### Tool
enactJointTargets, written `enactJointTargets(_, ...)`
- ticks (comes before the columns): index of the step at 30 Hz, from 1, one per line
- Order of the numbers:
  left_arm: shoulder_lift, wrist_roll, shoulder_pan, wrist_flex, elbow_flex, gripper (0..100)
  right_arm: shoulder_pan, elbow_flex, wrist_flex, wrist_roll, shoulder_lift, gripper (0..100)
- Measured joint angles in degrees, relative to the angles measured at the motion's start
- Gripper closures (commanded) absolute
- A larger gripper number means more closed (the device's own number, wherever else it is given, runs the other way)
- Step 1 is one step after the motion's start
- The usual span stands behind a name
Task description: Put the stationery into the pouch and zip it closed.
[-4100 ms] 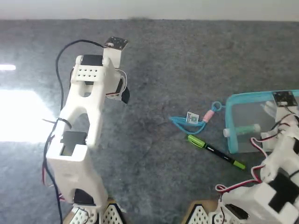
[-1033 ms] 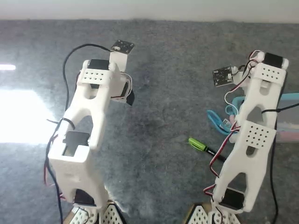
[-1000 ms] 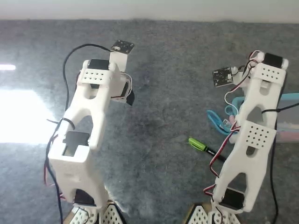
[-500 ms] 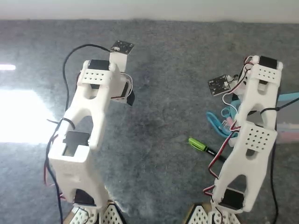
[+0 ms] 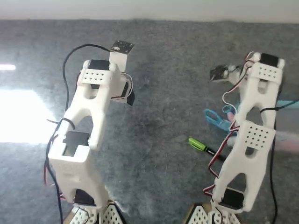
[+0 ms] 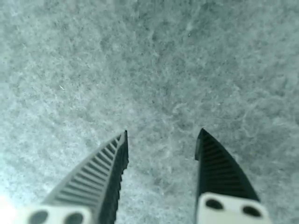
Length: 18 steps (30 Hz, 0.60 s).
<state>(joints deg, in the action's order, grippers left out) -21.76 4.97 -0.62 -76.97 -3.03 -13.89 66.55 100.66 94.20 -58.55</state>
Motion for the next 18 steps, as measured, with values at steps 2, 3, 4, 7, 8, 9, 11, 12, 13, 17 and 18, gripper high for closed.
enactJointTargets(2, 0.0, 0.0, 0.0, 0.0, 0.0, 78, 0.2, 6.9, 0.0, -3.3, 0.0, 99.1)
enactJointTargets(3, 0.0, 0.0, -0.1, 0.0, 0.0, 78, 0.3, 10.2, 0.0, -4.8, 0.0, 99.1)
enactJointTargets(4, 0.0, 0.0, -0.2, 0.0, 0.0, 78, 0.3, 13.4, 0.0, -6.3, 0.0, 99.1)
enactJointTargets(7, 0.0, 0.0, 0.0, 0.0, 0.0, 78, 0.2, 21.4, 0.0, -10.8, 0.0, 99.1)
enactJointTargets(8, 0.0, 0.0, 0.1, 0.0, 0.0, 78, 0.2, 23.5, 0.0, -12.7, 0.0, 99.1)
enactJointTargets(9, 0.0, 0.0, 0.1, 0.0, 0.0, 78, 0.3, 25.0, 0.0, -14.7, 0.0, 99.1)
enactJointTargets(11, 0.0, -0.1, -0.2, 0.0, 0.0, 78, 0.4, 25.8, 0.0, -18.4, 1.6, 99.1)
enactJointTargets(12, 0.0, -0.2, -0.2, 0.0, 0.0, 78, 0.4, 25.8, 0.0, -20.6, 3.1, 99.1)
enactJointTargets(13, 0.0, -0.2, -0.2, 0.0, 0.0, 78, 0.3, 25.8, 0.0, -22.9, 4.8, 99.1)
enactJointTargets(17, 0.0, -0.2, -0.2, 0.0, 0.0, 78, 0.5, 25.8, 0.0, -30.2, 14.2, 99.1)
enactJointTargets(18, 0.0, -0.2, -0.5, 0.0, 0.0, 78, 0.6, 25.9, 0.0, -31.6, 16.5, 99.1)
